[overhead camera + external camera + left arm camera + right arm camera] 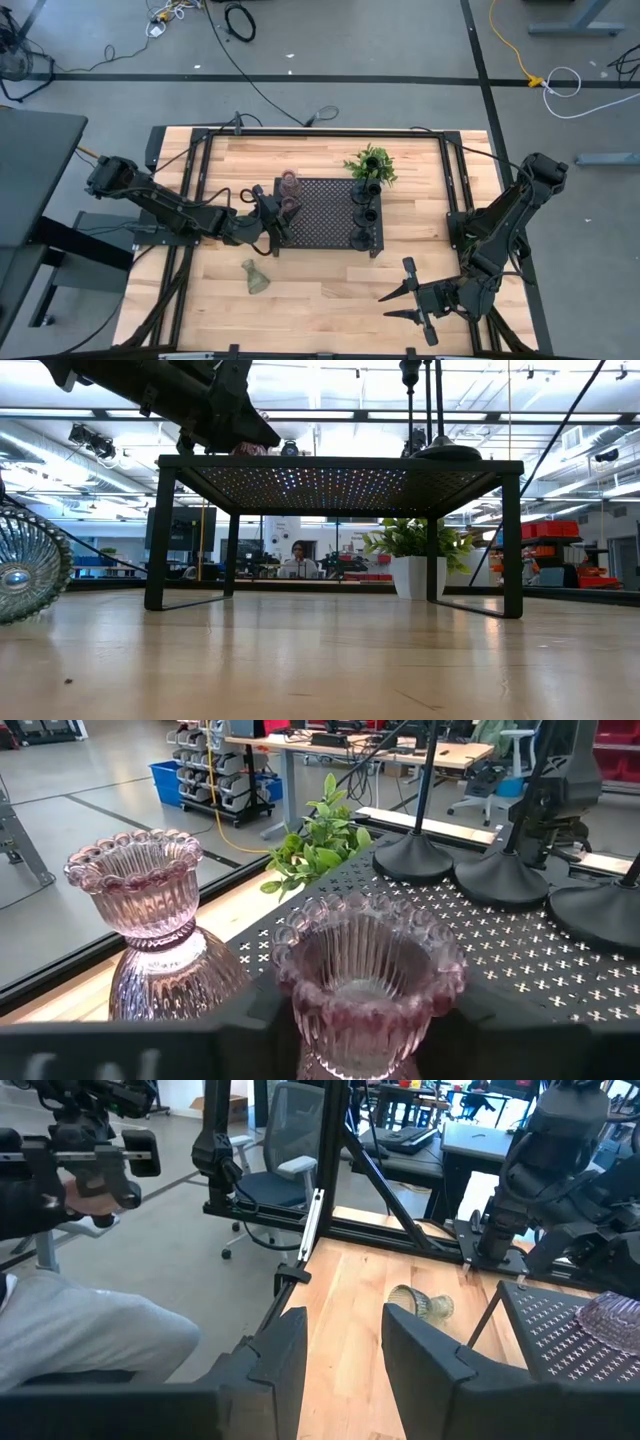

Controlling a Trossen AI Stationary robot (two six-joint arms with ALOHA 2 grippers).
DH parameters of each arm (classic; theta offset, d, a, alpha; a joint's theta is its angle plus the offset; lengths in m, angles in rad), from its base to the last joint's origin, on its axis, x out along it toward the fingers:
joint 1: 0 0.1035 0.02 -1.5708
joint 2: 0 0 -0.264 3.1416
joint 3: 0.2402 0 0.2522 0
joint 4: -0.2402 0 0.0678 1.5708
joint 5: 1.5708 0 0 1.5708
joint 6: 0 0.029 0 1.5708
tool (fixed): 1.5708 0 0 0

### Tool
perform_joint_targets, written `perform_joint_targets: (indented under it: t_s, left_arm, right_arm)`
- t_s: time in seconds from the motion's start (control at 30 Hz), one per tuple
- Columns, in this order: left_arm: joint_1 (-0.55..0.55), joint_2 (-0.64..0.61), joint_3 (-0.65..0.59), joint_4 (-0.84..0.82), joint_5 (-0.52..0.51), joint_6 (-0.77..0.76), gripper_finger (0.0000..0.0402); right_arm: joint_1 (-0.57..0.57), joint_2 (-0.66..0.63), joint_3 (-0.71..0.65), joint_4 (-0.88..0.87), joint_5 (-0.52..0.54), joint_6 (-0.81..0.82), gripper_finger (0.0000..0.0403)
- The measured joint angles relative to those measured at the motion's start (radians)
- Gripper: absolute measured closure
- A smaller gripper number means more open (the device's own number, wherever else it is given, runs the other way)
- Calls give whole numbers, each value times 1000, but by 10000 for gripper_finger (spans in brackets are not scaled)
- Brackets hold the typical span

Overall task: Pick & Place candle stick holders
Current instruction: Put the pink glass candle stick holder on the shelf

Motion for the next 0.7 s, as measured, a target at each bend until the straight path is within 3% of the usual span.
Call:
perform_joint_targets:
  t_s: [0.13,0.23,0.7]
  left_arm:
    - [0,1,-4,-15,2,-1,189]
    - [-1,1,-4,-11,3,-2,167]
    - [0,1,-3,-30,2,6,191]
  right_arm:
    - [0,0,0,0,0,0,273]
    - [0,0,0,-5,0,0,273]
    - [0,0,0,-5,-1,-1,273]
